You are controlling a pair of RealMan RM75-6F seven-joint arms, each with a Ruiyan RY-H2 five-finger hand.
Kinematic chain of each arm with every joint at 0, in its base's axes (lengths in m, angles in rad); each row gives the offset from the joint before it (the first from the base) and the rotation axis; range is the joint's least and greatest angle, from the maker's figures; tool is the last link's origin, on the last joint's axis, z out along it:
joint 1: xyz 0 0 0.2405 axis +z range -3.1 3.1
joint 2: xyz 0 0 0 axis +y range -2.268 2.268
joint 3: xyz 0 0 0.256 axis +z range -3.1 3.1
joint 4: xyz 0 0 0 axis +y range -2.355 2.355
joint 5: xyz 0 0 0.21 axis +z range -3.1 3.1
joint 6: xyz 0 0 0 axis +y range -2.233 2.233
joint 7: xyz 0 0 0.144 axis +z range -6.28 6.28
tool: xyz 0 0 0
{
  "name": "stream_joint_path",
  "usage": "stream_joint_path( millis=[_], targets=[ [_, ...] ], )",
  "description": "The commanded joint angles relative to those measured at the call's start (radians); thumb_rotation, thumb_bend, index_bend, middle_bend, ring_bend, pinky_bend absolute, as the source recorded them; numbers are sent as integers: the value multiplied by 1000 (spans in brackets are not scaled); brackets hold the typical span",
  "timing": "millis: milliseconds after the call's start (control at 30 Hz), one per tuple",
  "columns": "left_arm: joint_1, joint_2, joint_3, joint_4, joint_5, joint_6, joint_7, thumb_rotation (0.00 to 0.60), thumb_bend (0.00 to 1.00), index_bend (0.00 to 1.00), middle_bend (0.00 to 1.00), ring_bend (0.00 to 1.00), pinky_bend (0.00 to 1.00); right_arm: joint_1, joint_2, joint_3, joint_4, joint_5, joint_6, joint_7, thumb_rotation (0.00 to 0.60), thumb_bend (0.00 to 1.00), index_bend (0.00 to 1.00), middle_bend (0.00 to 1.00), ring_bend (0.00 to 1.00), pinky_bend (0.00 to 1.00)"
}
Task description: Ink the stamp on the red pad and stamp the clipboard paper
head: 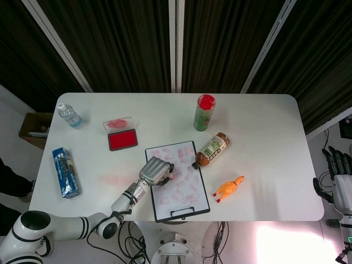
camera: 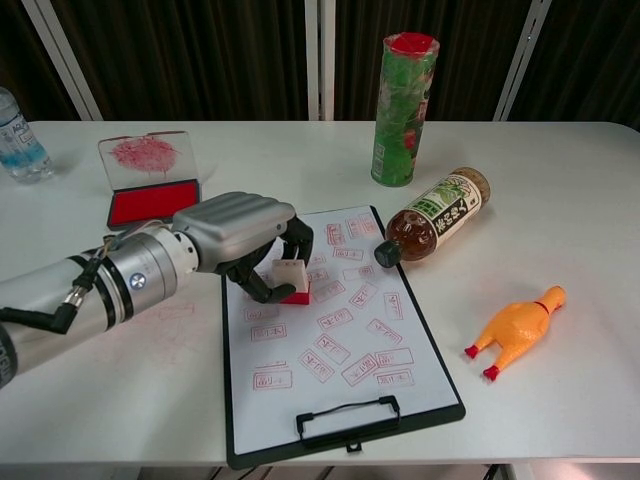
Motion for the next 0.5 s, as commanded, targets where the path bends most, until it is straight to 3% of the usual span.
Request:
stream_joint_path(
  millis=[33,500],
  targets=[
    [1,-4,1,5,2,-3,-1,600,409,704,704,732,780,0,0,0,1,1,-1,1,600,336,0,0,0,0],
    [5,-13,6,25,18,-11,0,600,408,723,723,748,784,-1,2,-1,4,0,-1,5,600,338,0,0,0,0]
  ],
)
